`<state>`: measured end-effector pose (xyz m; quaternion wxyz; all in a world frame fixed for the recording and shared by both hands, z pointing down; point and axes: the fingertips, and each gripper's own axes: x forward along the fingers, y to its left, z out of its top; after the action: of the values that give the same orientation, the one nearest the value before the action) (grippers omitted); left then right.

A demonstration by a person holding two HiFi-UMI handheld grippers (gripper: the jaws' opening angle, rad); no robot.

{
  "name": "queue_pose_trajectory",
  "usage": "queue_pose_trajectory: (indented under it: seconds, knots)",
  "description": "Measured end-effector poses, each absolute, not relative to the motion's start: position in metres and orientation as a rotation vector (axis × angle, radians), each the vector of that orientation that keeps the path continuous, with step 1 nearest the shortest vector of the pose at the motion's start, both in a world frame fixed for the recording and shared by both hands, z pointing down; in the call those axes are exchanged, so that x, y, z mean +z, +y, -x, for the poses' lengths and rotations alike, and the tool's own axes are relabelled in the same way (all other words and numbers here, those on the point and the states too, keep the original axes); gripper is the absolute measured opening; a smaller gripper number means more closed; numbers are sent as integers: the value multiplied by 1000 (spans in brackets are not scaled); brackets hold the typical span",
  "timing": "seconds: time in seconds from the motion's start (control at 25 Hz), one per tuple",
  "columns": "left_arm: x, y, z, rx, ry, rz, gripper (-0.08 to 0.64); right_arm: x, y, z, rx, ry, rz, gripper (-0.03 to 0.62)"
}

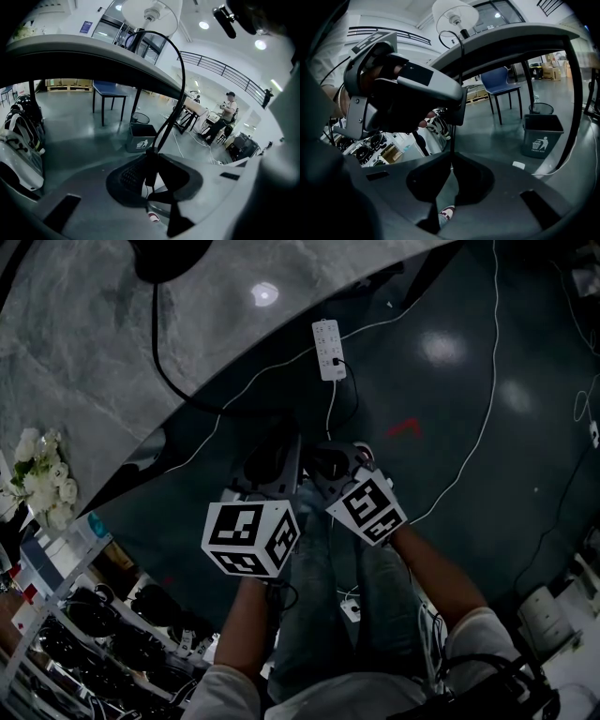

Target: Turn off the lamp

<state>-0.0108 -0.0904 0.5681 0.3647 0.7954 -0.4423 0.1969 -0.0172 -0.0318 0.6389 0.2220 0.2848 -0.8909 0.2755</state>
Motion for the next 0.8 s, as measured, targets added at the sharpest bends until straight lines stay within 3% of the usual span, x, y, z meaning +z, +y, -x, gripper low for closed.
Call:
queue_pose_trajectory:
  seconds: [0.8]
  knots:
    - [575, -74, 27, 533, -1180, -2028, 68, 644, -44, 9, 821, -2436, -881, 15]
